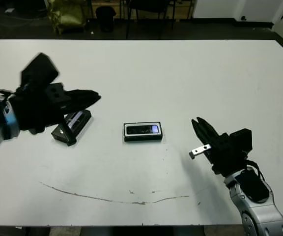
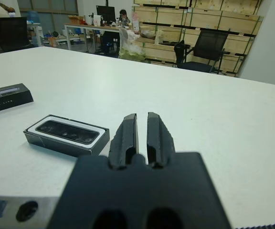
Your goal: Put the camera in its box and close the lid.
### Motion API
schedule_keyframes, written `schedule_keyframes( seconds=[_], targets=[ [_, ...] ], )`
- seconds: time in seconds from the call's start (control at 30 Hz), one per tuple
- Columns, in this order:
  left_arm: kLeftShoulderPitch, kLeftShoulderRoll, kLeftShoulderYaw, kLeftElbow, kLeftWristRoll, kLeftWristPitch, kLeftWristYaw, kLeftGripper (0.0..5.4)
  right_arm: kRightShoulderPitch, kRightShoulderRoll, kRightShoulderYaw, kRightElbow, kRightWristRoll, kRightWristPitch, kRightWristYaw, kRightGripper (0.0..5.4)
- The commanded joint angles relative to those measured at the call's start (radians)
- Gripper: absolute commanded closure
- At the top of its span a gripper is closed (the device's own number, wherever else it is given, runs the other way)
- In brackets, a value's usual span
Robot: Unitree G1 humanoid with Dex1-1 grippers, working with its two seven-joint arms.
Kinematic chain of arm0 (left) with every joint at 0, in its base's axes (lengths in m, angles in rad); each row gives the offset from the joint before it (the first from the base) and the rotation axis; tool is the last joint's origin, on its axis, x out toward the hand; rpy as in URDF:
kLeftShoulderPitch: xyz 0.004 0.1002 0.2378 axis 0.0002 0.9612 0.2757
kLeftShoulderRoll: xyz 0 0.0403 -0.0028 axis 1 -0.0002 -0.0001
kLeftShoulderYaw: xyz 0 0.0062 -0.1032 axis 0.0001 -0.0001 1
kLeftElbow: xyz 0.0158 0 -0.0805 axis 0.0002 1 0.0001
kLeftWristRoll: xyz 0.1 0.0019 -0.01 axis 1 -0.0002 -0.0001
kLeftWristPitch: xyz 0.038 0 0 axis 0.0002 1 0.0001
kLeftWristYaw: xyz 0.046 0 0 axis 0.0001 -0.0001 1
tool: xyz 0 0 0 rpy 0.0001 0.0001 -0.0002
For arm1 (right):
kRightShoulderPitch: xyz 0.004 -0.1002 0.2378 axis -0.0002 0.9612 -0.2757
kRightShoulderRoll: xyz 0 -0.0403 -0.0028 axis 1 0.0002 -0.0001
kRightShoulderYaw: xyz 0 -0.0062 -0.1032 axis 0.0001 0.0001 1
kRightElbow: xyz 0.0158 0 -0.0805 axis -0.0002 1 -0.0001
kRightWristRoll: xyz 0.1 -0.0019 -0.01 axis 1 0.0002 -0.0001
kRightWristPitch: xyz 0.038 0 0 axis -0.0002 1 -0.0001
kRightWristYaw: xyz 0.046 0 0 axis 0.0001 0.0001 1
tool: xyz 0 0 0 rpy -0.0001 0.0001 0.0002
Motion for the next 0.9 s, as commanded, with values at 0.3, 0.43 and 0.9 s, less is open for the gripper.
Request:
schedule_keyframes(
  seconds=[0.3,0.43,0.9],
  targets=[
    [0.278,0.020,0.009,0.018,-0.025,-0.116,0.081,3.56,0.005,-0.010,-0.012,0.035,0.015,-0.001,0.018,5.40],
    [0.358,-0.026,-0.039,0.035,-0.008,-0.209,0.132,2.59,0.003,-0.009,-0.014,0.052,0.016,-0.021,0.028,5.40],
    [0.430,-0.038,-0.181,0.149,0.129,-0.448,0.229,0.01,0.001,-0.012,-0.014,0.065,0.033,-0.023,0.040,5.40]
  ],
)
